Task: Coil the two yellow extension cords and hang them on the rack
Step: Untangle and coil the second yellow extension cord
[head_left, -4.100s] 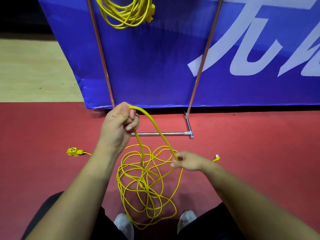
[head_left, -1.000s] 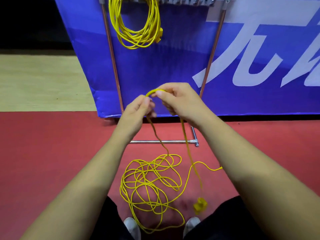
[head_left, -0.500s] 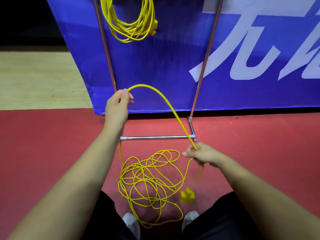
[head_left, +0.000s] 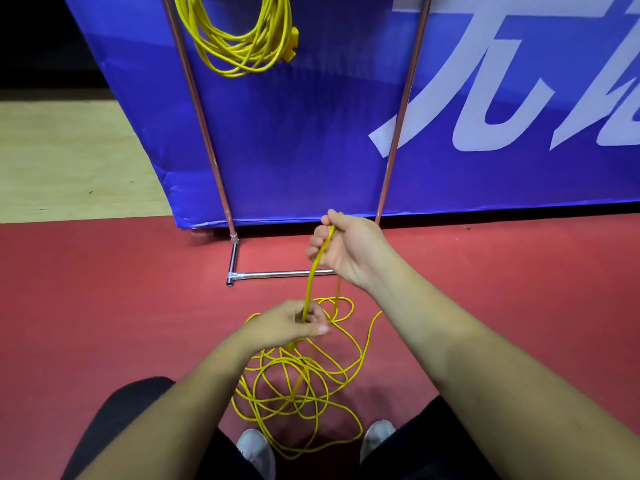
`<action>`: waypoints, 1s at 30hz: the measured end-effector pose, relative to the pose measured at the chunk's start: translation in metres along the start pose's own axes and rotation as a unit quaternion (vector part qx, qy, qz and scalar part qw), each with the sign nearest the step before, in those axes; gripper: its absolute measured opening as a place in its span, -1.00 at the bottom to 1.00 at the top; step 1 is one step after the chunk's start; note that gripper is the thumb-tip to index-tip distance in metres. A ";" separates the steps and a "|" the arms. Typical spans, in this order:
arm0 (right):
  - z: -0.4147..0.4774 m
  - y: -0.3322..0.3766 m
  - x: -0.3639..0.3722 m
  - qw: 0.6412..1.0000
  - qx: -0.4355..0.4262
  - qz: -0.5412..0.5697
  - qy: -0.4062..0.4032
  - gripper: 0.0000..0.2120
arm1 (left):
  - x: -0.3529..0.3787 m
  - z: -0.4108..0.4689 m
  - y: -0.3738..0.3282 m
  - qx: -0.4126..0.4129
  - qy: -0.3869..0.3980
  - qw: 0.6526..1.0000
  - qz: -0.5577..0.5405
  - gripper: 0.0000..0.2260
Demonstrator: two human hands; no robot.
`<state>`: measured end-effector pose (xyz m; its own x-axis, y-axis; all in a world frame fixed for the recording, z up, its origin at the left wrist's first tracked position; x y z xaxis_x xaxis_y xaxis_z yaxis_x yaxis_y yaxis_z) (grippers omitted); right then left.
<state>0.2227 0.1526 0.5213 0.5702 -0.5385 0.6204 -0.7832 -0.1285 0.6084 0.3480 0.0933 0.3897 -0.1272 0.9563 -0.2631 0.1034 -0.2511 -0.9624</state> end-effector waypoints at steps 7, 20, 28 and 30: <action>0.022 0.018 -0.077 0.948 -0.090 -0.212 -0.219 -0.80 | -0.029 -0.015 0.007 0.034 -0.107 0.993 -0.024 -0.93; 0.030 -0.026 -0.065 0.862 -0.124 -0.491 -0.005 -0.66 | -0.057 0.007 -0.047 0.123 -0.235 0.957 -0.114 -0.81; 0.037 0.010 -0.043 0.871 -0.246 -0.424 -0.024 -0.81 | -0.065 0.004 -0.008 0.037 -0.107 0.992 0.062 -0.93; 0.043 0.018 -0.048 0.899 -0.246 -0.358 -0.061 -0.79 | -0.065 0.003 -0.004 0.015 -0.078 0.996 0.030 -0.85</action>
<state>0.1709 0.1402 0.4815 0.8295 -0.5555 -0.0577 -0.0044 -0.1097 0.9940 0.3530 0.0318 0.4103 -0.2732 0.9054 -0.3250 0.0858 -0.3136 -0.9457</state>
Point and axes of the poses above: each hand's wrist, its own z-axis towards the middle knuckle, its own x-axis out of the palm, y = z × x, the point moved 2 cm from there along z, towards the middle knuckle, and after that the axes turned 13 degrees about x, right-handed, at the moved point
